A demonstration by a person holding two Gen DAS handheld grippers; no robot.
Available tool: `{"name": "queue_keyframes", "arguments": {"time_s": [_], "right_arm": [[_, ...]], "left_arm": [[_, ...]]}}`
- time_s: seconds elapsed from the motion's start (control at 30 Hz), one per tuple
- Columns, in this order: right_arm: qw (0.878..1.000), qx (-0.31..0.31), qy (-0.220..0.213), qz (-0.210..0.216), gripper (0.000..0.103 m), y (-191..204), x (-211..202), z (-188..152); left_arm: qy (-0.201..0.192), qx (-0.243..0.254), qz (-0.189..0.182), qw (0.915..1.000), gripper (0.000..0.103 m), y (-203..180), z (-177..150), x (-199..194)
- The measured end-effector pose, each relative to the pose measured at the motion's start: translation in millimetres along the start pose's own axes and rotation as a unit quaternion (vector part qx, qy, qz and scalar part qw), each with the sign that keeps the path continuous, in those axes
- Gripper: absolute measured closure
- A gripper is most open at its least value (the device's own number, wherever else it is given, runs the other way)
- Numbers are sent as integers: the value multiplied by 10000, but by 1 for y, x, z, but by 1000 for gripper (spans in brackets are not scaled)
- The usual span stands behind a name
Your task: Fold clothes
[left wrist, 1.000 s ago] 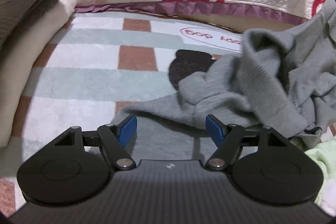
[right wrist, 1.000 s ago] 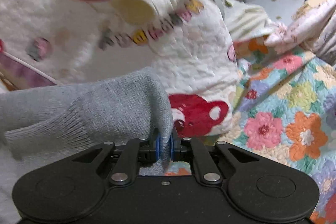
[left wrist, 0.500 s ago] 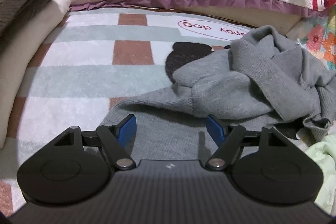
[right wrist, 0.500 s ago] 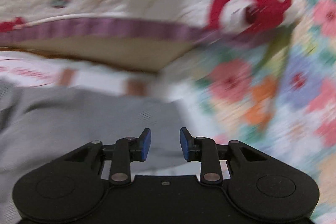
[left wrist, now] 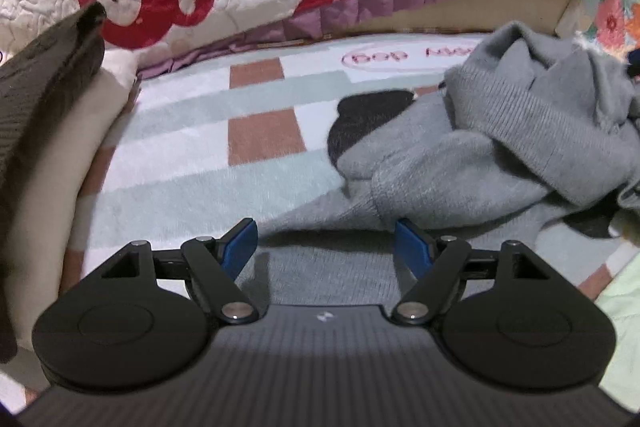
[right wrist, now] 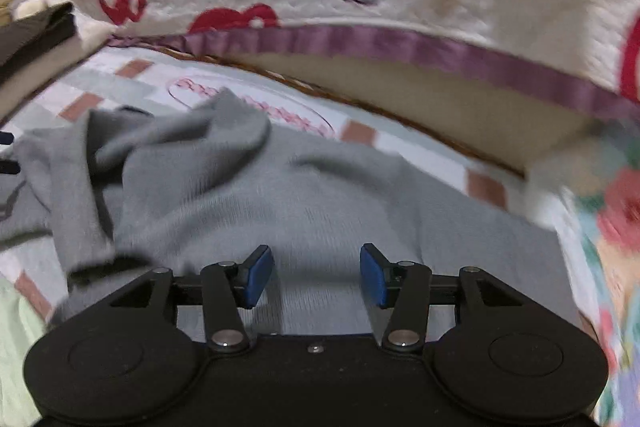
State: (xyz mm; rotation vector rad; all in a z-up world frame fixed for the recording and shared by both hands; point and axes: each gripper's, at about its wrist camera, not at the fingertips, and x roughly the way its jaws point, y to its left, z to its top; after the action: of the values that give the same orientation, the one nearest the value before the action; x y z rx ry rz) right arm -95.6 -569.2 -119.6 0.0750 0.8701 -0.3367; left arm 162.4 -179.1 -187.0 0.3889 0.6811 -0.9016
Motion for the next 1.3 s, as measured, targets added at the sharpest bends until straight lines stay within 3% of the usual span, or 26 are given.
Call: {"name": "queue_keyframes", "arguments": {"time_s": [0.17, 0.23, 0.3, 0.47, 0.53, 0.6, 0.63, 0.7, 0.73, 0.83, 1.0, 1.13, 1.2, 1.27, 1.3], "right_arm": [[9909, 908, -3, 992, 43, -12, 31, 47], [9810, 1328, 84, 1413, 36, -13, 44, 61], [9770, 1411, 250, 1580, 36, -4, 60, 67], [9947, 196, 486, 889, 34, 39, 93, 64], [9966, -189, 505, 629, 29, 52, 101, 61], [9968, -417, 463, 492, 33, 60, 107, 61], [9967, -502, 442, 458, 57, 61, 108, 63], [9971, -501, 343, 451, 81, 58, 105, 68], [9983, -336, 212, 435, 88, 52, 100, 72], [9992, 247, -224, 219, 91, 31, 81, 79], [9968, 354, -670, -238, 92, 3, 60, 98], [9902, 394, -1209, -581, 93, -11, 39, 129], [9875, 473, -1280, -790, 92, -21, 40, 141], [9850, 569, -1279, -1004, 90, -32, 46, 152], [9836, 616, -1278, -1111, 78, -37, 49, 157]], "left_arm": [[365, -140, 106, 9992, 24, 5, 14, 10], [310, -439, -10, 9986, 18, 13, 17, 9], [348, -543, -145, 9978, 18, 17, 18, 11], [416, -283, -430, 9978, 18, 5, 20, 18], [397, -175, -464, 9980, 18, -3, 23, 21], [450, -182, -444, 9978, 21, -8, 25, 28], [494, -189, -476, 9975, 46, -10, 26, 30], [624, -212, -633, 9958, 83, -14, 28, 33], [641, -189, -630, 9958, 84, -17, 29, 33], [453, -63, -416, 9981, 90, -23, 38, 24], [81, -85, -174, 9998, 92, -21, 66, 15], [-266, 15, 42, 9996, 93, -13, 110, 16], [-443, -151, 134, 9988, 93, -3, 138, 23], [-526, -585, 319, 9964, 90, 8, 161, 41], [-504, -826, 436, 9943, 78, 11, 168, 54]]}}
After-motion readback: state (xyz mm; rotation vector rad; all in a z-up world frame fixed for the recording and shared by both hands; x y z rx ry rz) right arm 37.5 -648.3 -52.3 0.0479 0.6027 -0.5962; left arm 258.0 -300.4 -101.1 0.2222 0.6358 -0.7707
